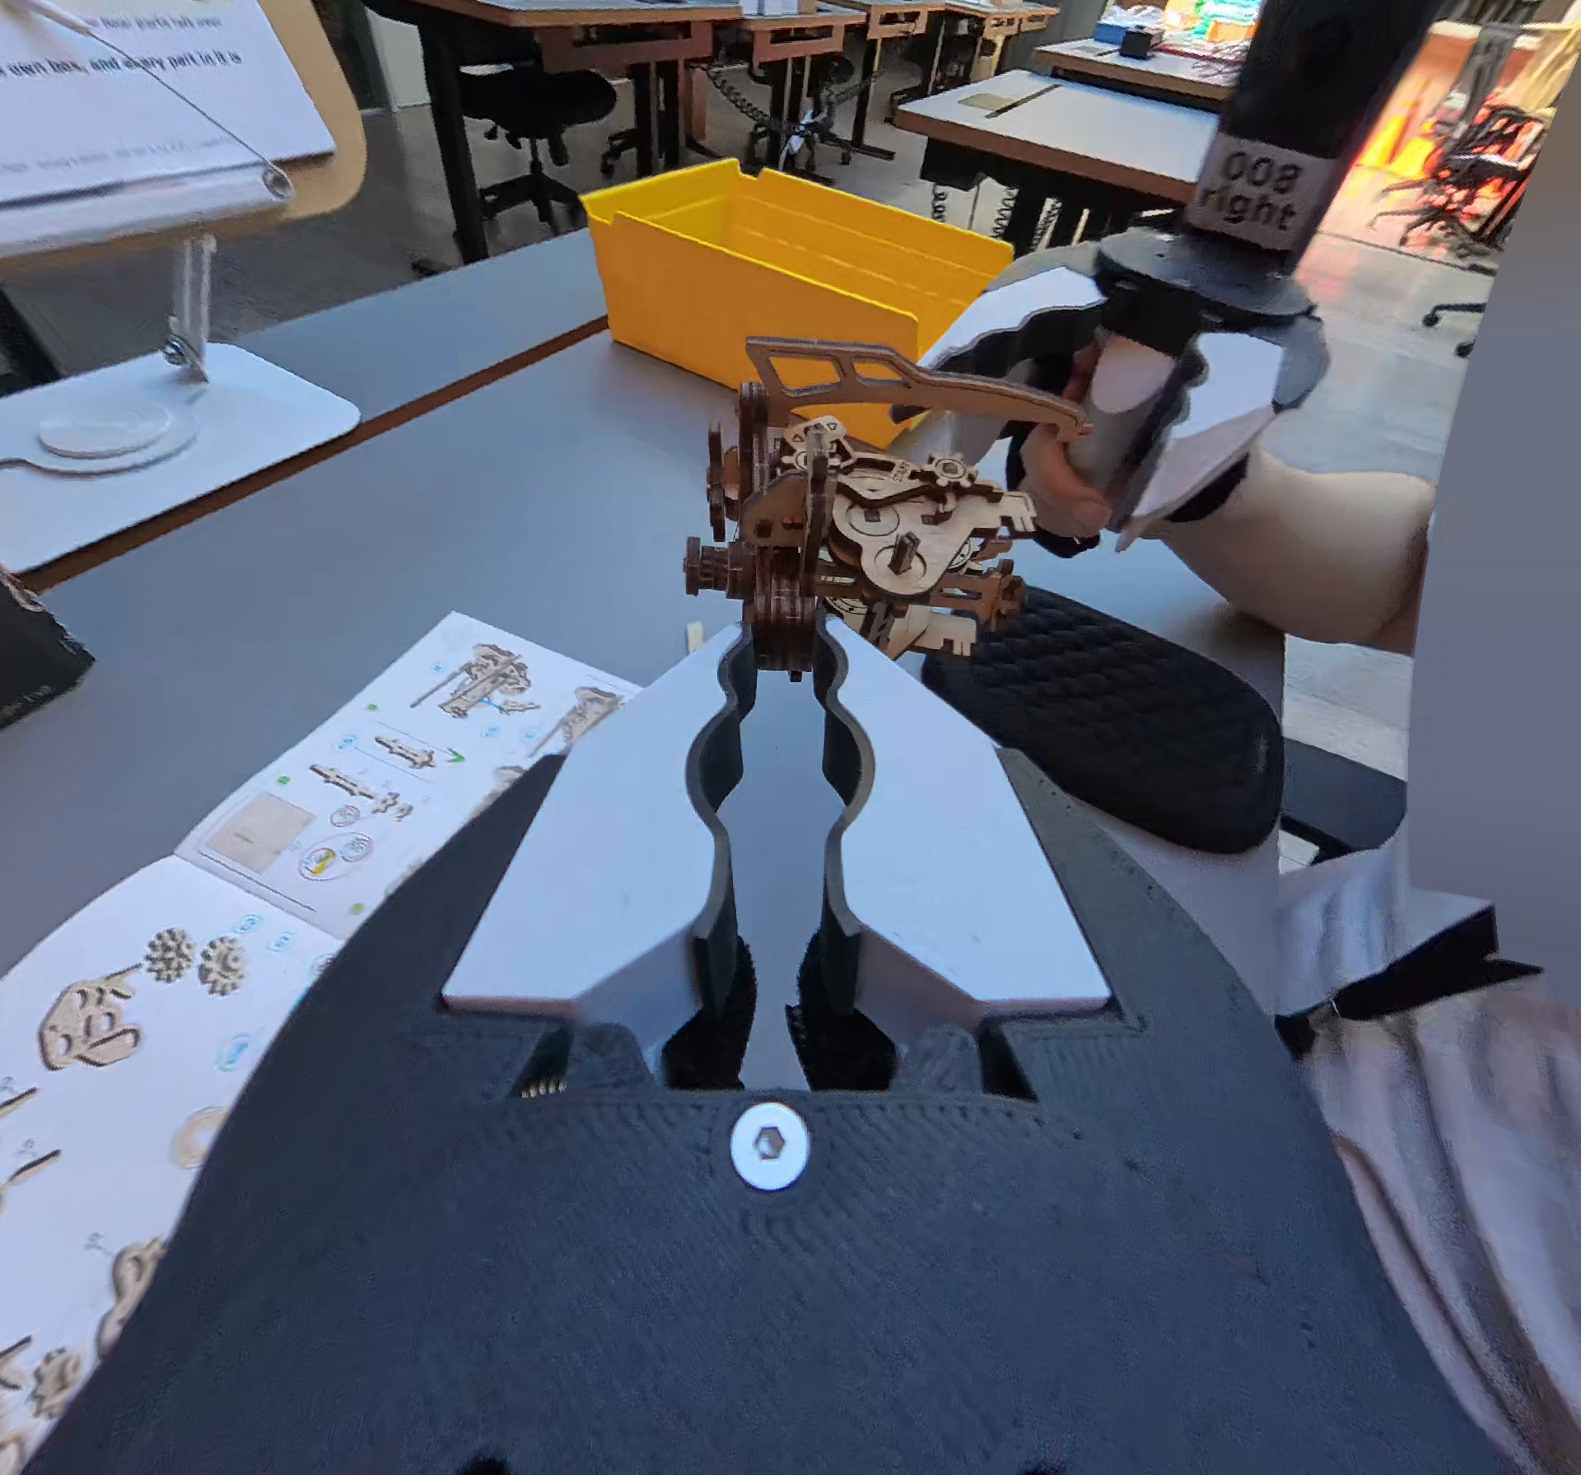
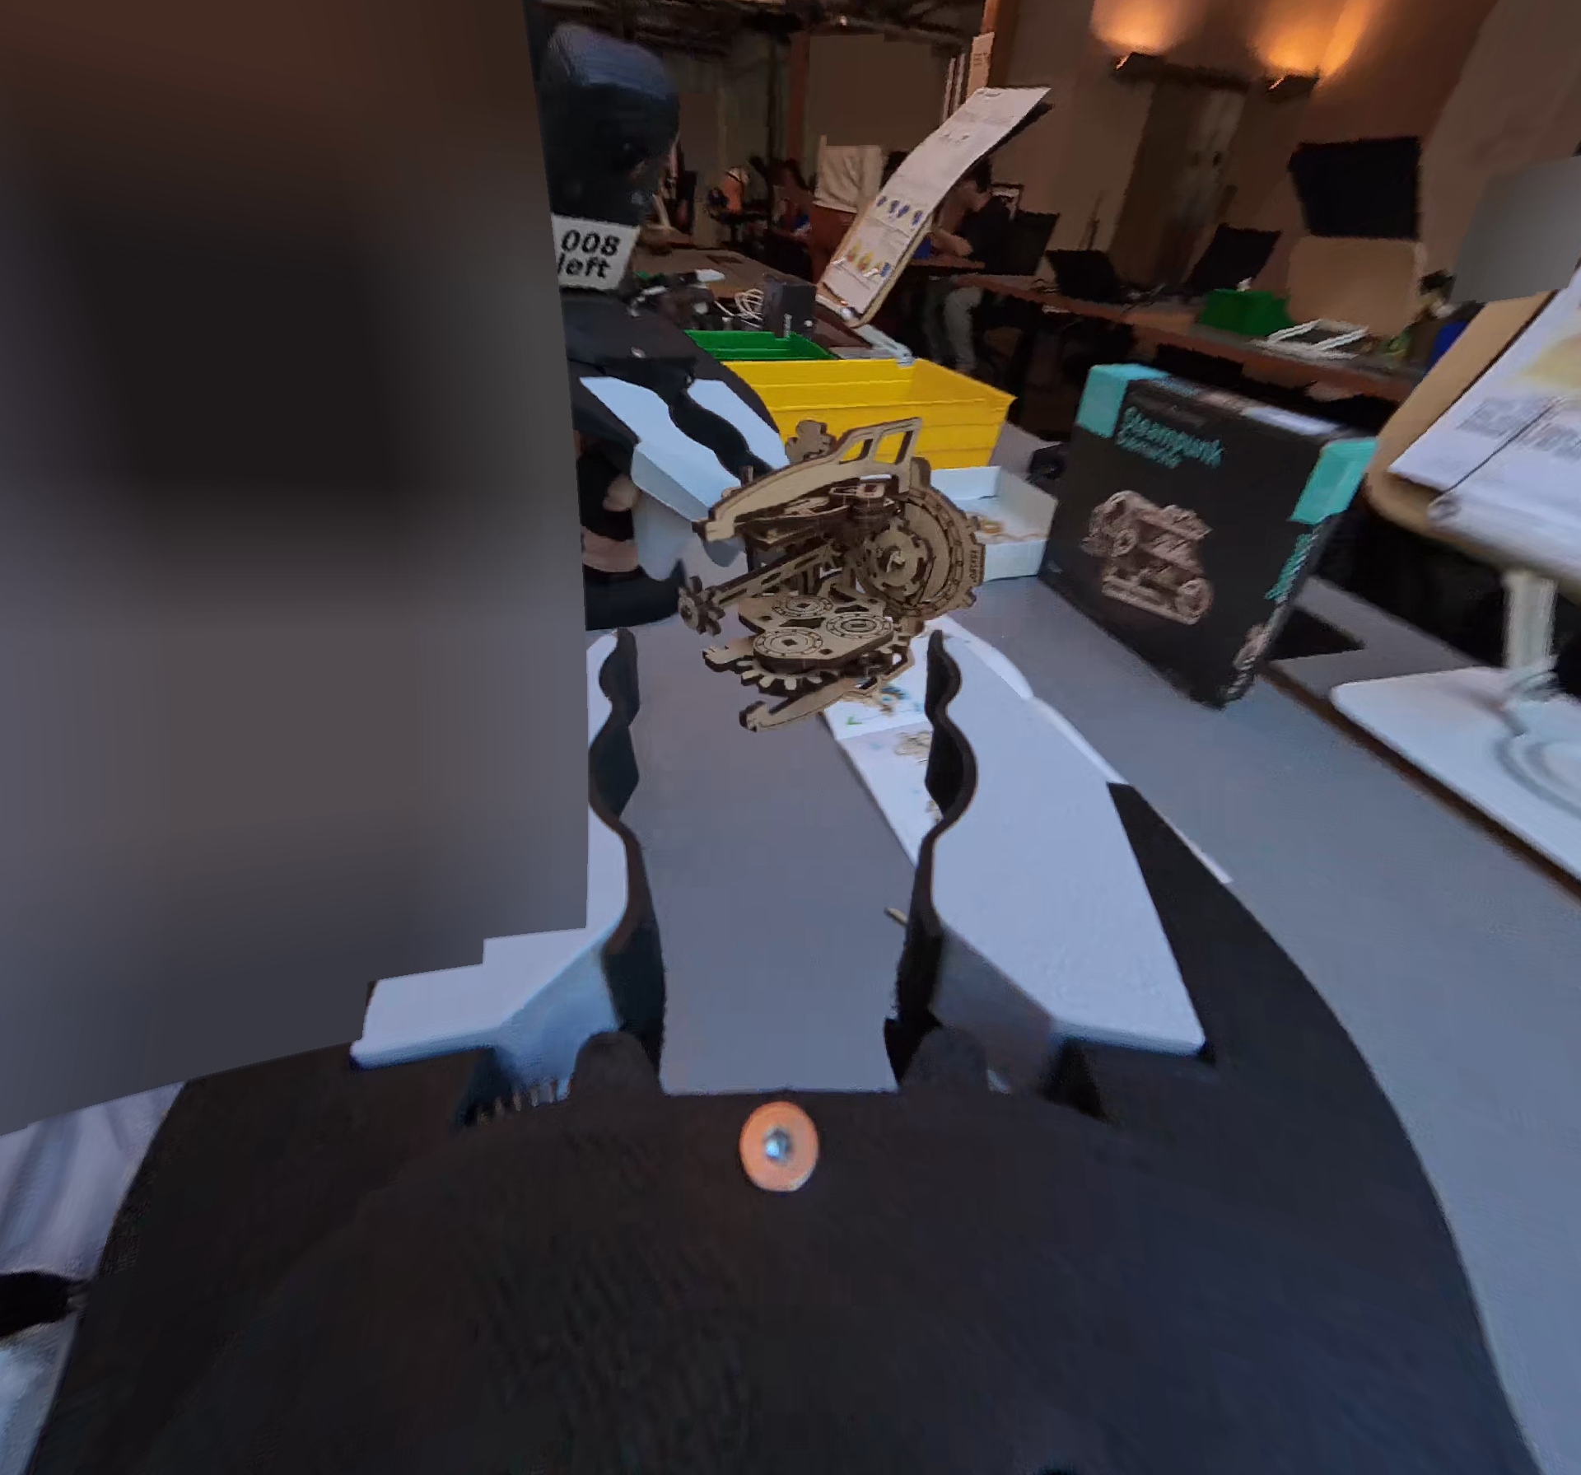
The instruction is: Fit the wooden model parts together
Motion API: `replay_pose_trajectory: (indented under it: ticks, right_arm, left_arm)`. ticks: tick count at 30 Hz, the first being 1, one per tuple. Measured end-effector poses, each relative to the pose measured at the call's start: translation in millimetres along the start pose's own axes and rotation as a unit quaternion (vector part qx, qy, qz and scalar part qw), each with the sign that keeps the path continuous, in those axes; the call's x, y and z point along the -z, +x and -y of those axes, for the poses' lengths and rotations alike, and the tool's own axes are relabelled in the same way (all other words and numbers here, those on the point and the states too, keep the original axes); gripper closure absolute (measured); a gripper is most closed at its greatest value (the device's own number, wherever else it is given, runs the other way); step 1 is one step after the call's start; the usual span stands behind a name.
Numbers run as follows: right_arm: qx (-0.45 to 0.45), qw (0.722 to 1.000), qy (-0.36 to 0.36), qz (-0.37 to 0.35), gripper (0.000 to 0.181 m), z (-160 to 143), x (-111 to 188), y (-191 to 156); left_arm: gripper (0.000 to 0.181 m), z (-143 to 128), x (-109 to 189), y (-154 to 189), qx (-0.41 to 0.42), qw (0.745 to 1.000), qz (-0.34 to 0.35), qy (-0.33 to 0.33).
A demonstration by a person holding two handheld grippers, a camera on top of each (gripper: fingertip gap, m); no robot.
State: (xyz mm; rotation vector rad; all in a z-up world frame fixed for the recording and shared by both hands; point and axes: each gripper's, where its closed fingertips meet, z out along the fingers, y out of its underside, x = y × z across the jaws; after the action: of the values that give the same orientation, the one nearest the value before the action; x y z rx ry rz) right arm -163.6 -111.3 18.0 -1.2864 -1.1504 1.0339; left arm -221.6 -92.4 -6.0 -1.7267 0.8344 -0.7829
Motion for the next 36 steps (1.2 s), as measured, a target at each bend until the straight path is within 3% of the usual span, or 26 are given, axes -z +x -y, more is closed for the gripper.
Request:
replay_pose_trajectory:
  ticks: [1, 5, 7, 9, 13, 18, 22, 30, 36]
  right_arm:
    - [-0.047, 0.999, 0.007, 0.023, 0.116, -7.5, 0.6, -0.7]
    - [-0.245, 0.956, 0.047, 0.151, 0.127, -17.0, 4.4, -5.4]
    - [-0.227, 0.957, 0.047, 0.173, 0.136, -23.9, 3.6, -10.9]
    - [-0.156, 0.977, 0.001, 0.148, 0.135, -45.1, -2.8, -12.6]
    - [-0.038, 0.985, -0.048, 0.163, 0.138, -72.9, -7.4, -28.4]
    - [-0.023, 0.977, -0.088, 0.193, 0.145, -92.8, -11.3, -32.4]
    - [-0.001, 0.971, -0.121, 0.207, 0.146, -101.7, -10.3, -32.0]
    - [-0.025, 0.979, -0.089, 0.184, 0.145, -87.4, -7.3, -26.1]
    - [-0.153, 0.97, -0.05, 0.185, 0.145, -69.6, -11.3, -14.2]
  left_arm:
    - [0.17, -8.9, 0.8, 2.1, 0.005, 1.0, -0.022, 0.003]
    - [0.171, -31.9, 4.5, 7.9, 0.012, 0.995, -0.1, 0.027]
    - [0.17, -42.5, 3.5, 8.6, 0.017, 0.993, -0.12, 0.019]
    - [0.17, -50.2, 2.8, 12.5, 0.01, 0.991, -0.134, 0.017]
    - [0.17, -65.9, 0.9, 20.3, -0.001, 0.988, -0.157, 0.004]
    - [0.17, -92.3, -4.0, 27.5, -0.004, 0.981, -0.187, -0.042]
    - [0.17, -94.1, -5.7, 28.4, 0.003, 0.98, -0.198, -0.033]
    - [0.17, -80.0, -2.1, 35.1, 0.05, 0.971, -0.232, 0.008]
    - [0.17, -75.6, -7.7, 44.6, 0.061, 0.967, -0.247, 0.001]
